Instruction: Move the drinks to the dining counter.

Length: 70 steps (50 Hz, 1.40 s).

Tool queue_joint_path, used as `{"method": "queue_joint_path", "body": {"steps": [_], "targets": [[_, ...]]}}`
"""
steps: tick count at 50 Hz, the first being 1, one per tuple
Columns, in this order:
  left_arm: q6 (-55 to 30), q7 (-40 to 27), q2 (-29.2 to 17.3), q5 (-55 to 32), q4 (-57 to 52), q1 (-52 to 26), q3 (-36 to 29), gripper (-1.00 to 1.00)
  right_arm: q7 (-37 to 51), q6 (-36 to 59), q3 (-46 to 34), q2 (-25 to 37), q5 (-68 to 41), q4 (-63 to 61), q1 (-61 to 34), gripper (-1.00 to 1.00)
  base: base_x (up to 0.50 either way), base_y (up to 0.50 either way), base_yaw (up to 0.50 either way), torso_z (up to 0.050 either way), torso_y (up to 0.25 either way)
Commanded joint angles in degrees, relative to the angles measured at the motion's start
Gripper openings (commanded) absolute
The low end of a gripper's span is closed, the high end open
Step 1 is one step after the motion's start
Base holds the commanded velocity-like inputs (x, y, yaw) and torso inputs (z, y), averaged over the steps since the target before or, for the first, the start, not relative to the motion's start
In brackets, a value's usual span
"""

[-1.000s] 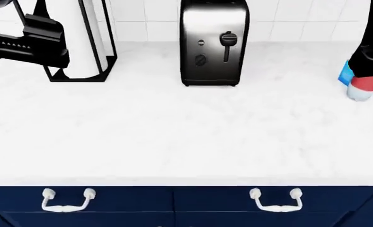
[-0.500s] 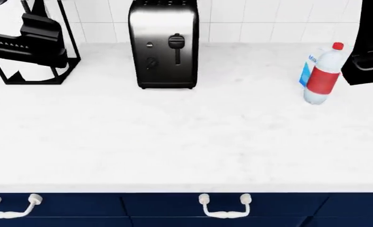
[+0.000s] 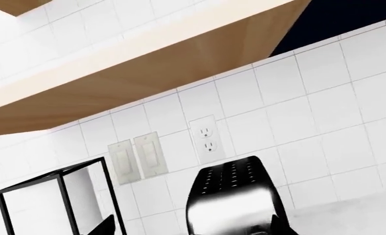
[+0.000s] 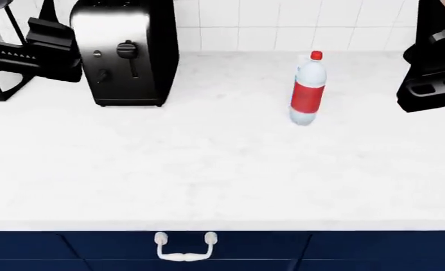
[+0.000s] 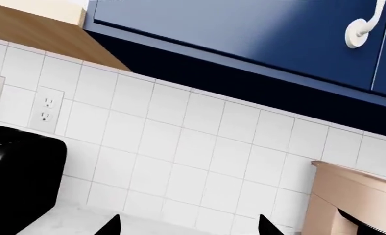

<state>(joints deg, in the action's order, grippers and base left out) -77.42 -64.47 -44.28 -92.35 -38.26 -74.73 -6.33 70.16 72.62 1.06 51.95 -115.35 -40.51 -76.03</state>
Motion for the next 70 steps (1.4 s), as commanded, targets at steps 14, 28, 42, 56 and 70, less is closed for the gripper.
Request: {"method": "queue_joint_path", "body": {"steps": [14,28,42,56,70], "targets": [[1.41,0.52,-0.8,0.54,-0.47,0.5,-0.74,1.0,-1.06,1.54,-2.86,0.83,1.02,-1.41,-1.52,1.0,0.31,-0.48,0.0,0.0,0.0],[2.26,0.09,-1.34,0.27,-0.17,0.44,-0.9,1.0,-0.72,-0.94,-2.29,1.35,0.14,-0.24,-0.65,1.0,0.3,-0.47,0.0,0.0,0.001],[3.25,0.54,-1.86,0.6,-0.38,1.43,-0.82,1.0,0.63,-1.03,-4.76,1.88,0.26,0.36,-1.36,1.0,0.0,-0.17,0.0,0.0,0.0],[3.81,5.74,-1.58,-0.66,-3.06,3.03,-1.46,1.0,2.41,0.38,-9.33,2.59,0.49,0.94,-0.69,1.0,0.23,-0.07,0.0,0.0,0.001],[0.06,5.85,-2.32,-13.42,1.37,6.44,-10.46,1.0,5.06,-1.32,-16.55,2.04,-5.83,4.48,-1.65,1.0,0.0,0.0,0.0,0.0,0.0]]}}
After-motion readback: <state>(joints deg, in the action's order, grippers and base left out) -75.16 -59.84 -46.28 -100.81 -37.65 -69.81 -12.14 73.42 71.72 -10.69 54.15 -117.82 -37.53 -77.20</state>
